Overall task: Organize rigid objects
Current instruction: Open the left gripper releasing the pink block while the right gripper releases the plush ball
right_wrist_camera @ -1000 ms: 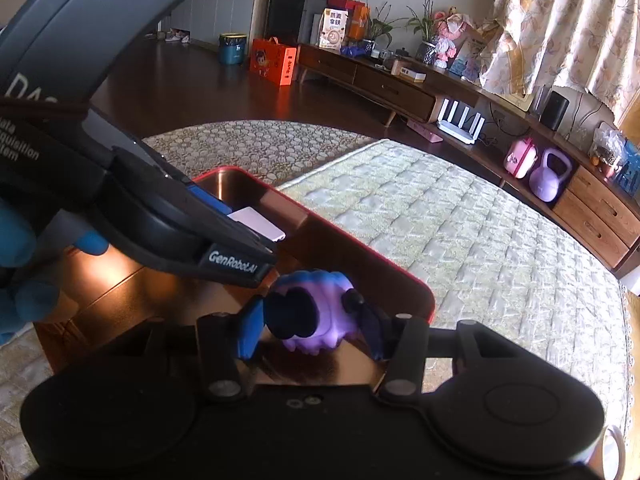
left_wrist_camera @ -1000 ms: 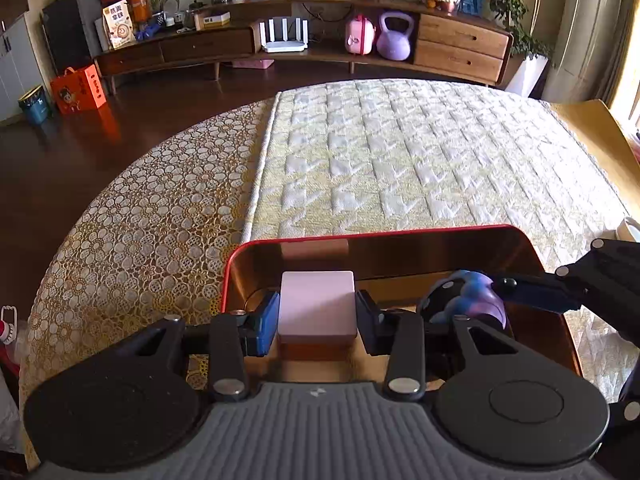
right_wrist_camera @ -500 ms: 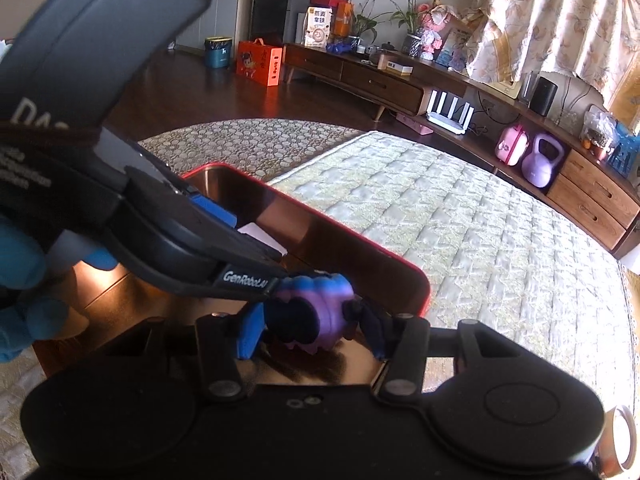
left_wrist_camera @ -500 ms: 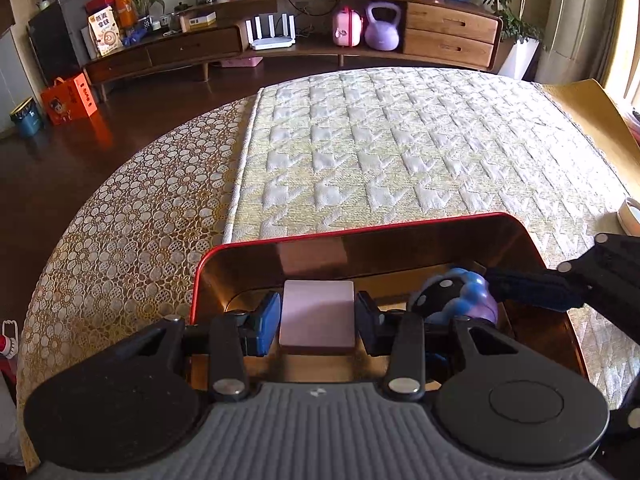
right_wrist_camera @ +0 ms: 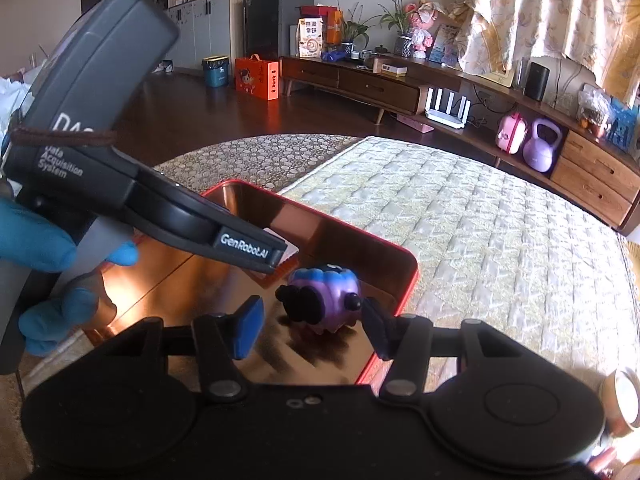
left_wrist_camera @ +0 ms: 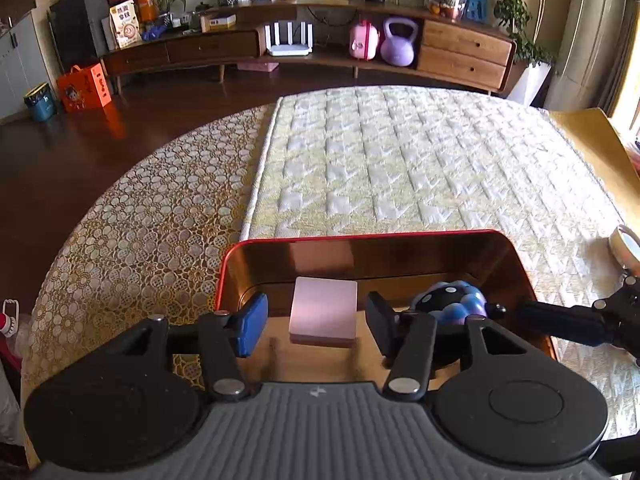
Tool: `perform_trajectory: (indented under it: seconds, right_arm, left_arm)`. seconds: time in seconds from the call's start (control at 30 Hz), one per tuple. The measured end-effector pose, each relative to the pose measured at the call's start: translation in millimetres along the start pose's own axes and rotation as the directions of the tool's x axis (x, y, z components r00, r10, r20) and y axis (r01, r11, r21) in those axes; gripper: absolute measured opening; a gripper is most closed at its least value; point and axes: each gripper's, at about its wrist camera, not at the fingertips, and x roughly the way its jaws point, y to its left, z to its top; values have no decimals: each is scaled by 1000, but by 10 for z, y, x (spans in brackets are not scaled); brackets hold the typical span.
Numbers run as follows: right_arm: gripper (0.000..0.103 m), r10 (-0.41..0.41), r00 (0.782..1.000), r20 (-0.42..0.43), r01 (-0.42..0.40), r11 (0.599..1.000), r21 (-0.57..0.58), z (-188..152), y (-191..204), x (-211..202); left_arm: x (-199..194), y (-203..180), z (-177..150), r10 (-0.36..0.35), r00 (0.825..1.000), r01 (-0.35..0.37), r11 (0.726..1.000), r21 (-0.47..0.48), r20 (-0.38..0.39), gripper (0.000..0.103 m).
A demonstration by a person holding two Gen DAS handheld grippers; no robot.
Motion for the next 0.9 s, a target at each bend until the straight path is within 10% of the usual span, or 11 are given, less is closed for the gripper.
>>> perform_trajectory:
  seconds: [0.9]
  right_arm:
    - [96,22,994,110,-46,975,218,-177,-197,-971]
  left_arm:
    - [-1058,-202,-292,-63,988,63,998,5,142,82]
